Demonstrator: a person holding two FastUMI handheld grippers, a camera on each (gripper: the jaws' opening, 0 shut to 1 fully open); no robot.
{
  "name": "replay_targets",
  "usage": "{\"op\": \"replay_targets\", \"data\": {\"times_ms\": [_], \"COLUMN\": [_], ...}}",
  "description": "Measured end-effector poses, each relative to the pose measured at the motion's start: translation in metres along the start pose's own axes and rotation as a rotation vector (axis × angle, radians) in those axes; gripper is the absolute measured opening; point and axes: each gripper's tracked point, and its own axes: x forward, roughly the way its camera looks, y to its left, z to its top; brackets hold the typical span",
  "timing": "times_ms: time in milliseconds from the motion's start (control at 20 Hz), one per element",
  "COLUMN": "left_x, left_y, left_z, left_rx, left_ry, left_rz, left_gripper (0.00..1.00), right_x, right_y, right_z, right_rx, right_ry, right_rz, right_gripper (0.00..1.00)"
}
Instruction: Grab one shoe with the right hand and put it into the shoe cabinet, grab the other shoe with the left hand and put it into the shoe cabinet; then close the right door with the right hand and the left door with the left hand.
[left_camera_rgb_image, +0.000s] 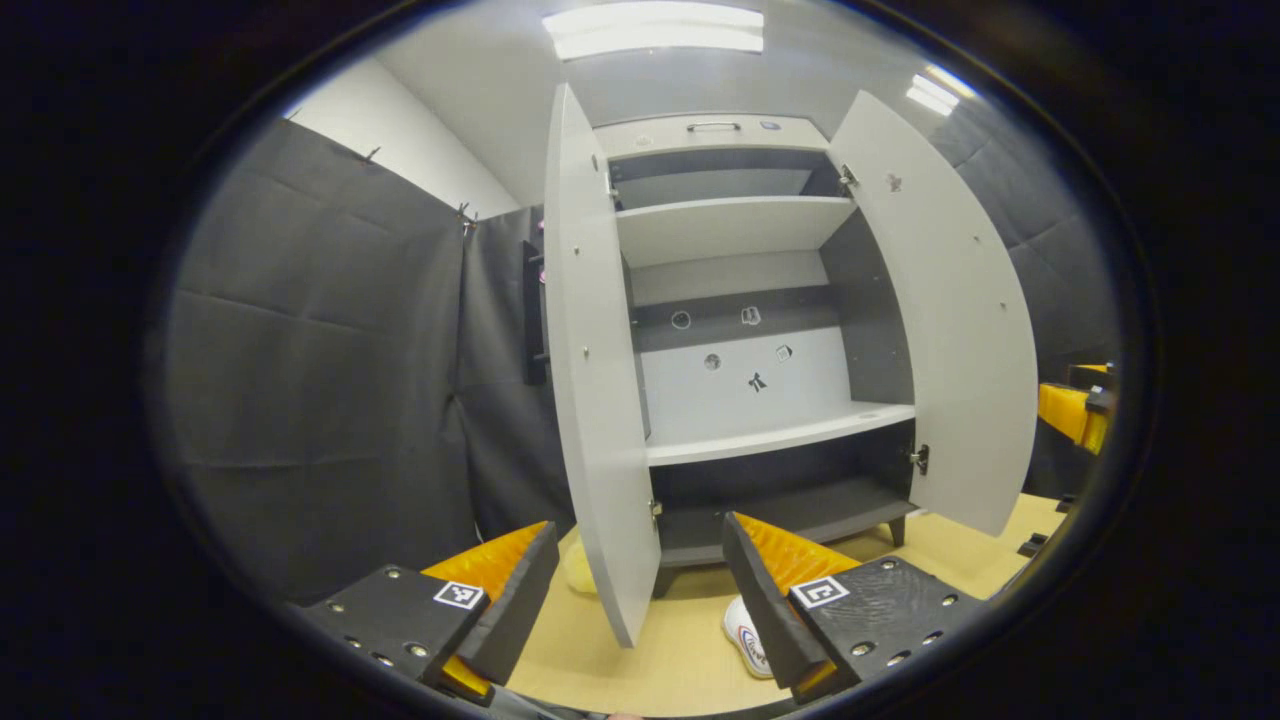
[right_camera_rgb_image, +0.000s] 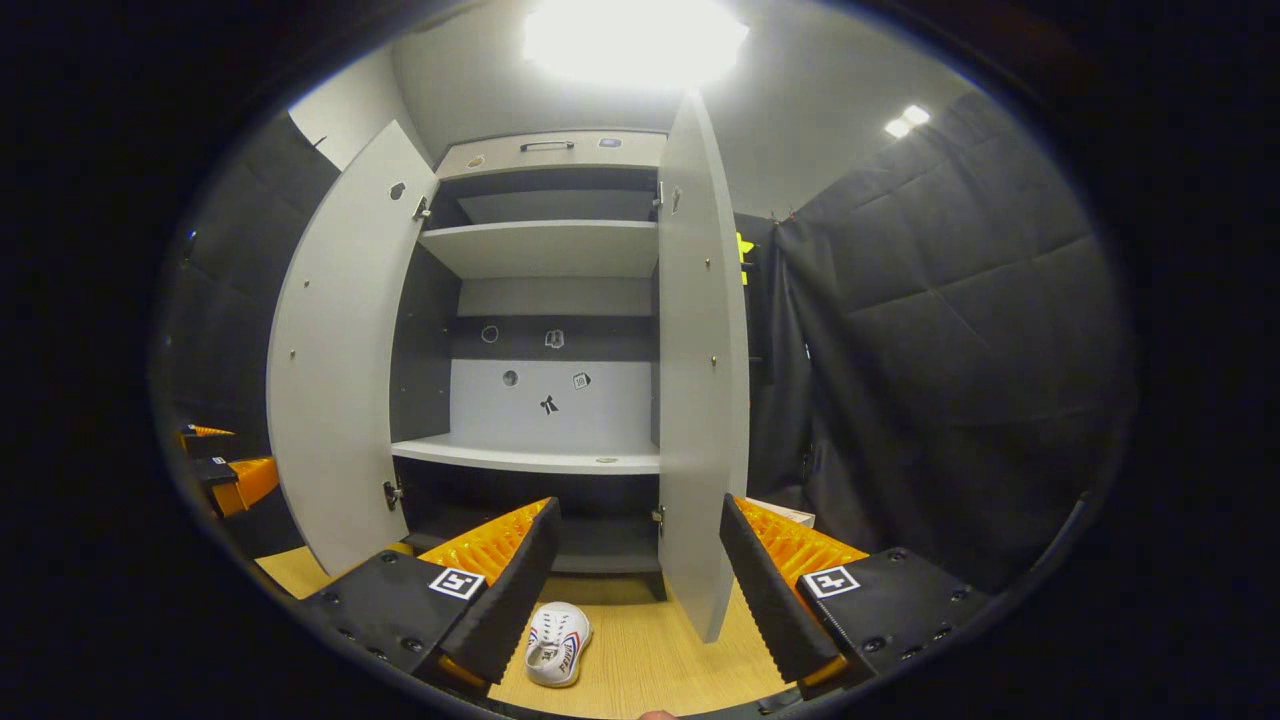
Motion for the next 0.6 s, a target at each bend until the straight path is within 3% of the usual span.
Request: {"op": "replay_targets", "data": {"times_ms": [250, 600], "left_x": [0.001, -0.001], "left_y": [0.002, 0.012], "left_z": [-0.004, -0.011], "left_rx": [0.007, 0.011], "left_ry": [0.005, 0.022], "left_rz": [0.005, 0.041], "left_gripper": [0.94, 0.94], "right_x": [0.019, 0.069], "right_y": [0.015, 0.056], "right_z": [-0.009, -0.047], "right_rx": [0.004, 0.003], "right_ry": [0.022, 0.141], "right_rz": [0.032, 0.131], "right_gripper": [0.99, 1.00]}}
